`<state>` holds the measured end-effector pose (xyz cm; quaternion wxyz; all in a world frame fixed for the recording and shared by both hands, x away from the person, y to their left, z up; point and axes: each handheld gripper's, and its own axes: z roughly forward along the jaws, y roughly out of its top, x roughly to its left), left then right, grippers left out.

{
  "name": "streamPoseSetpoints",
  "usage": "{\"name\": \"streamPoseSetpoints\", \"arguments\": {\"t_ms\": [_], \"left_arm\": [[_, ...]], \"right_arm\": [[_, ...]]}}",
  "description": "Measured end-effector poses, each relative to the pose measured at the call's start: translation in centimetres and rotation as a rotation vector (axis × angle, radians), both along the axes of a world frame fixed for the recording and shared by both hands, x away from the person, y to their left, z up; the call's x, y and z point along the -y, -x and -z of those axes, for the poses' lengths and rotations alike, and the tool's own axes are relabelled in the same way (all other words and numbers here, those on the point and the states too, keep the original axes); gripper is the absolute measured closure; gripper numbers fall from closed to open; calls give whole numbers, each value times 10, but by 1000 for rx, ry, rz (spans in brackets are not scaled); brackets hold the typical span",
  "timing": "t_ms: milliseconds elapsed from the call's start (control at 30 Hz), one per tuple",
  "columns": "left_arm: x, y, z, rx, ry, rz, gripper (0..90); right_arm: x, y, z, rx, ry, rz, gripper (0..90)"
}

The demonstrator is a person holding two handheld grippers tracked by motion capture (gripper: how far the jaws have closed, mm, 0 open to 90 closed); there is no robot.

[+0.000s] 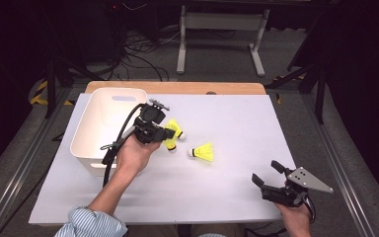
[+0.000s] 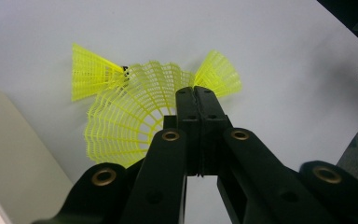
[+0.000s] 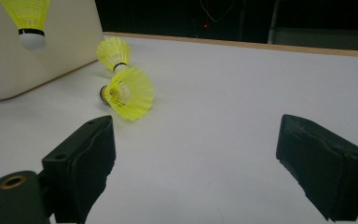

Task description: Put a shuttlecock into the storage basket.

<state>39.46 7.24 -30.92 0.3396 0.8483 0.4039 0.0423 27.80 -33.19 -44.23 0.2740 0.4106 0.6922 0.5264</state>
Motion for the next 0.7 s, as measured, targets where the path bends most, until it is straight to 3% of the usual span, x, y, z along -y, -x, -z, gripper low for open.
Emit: {"name": "streamPoseSetpoints", "arguments": {"t_ms": [700], "left_arm": [[-19, -4, -22, 17, 36, -24, 900]], "right_arm": [[0, 0, 0, -2, -1, -2, 123]]}}
